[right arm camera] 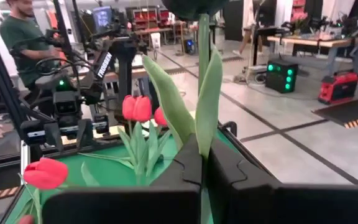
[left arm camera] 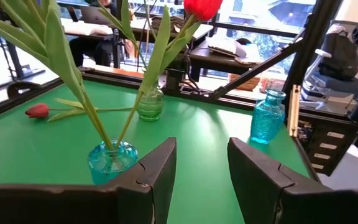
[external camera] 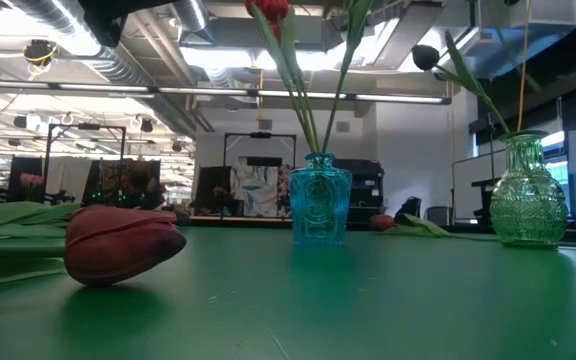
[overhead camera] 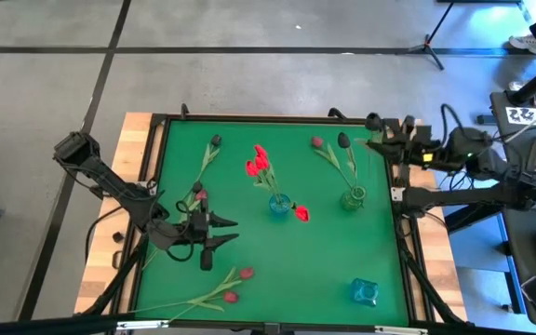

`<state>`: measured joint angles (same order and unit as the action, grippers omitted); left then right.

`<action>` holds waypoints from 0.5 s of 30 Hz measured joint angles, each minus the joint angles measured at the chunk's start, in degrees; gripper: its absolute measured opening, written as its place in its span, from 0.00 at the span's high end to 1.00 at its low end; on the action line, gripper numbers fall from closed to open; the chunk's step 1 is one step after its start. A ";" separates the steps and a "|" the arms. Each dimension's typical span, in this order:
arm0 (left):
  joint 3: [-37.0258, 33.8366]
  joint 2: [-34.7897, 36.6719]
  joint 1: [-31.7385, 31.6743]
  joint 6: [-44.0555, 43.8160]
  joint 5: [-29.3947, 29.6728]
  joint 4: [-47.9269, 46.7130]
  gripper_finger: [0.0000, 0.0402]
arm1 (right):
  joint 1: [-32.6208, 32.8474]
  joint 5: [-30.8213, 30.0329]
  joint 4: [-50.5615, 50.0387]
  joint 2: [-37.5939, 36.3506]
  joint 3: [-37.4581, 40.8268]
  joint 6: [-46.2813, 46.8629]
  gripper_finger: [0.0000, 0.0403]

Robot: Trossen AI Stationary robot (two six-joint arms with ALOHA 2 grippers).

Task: Sort flowers into vase by color
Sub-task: Put the black flower in the green vase

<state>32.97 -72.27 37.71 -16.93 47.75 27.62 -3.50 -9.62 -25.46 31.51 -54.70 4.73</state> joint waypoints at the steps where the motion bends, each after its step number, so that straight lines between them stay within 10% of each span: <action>1: 0.00 0.00 0.00 0.45 0.28 0.00 0.65 | 1.16 -0.71 2.52 -0.25 1.69 0.00 1.00; 15: 0.00 0.00 0.02 0.97 1.15 -0.62 0.65 | 13.62 -18.90 4.86 -0.62 8.64 -1.90 1.00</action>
<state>32.97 -72.27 37.74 -15.97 48.90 27.00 10.12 -28.52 -20.60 30.89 -46.05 2.83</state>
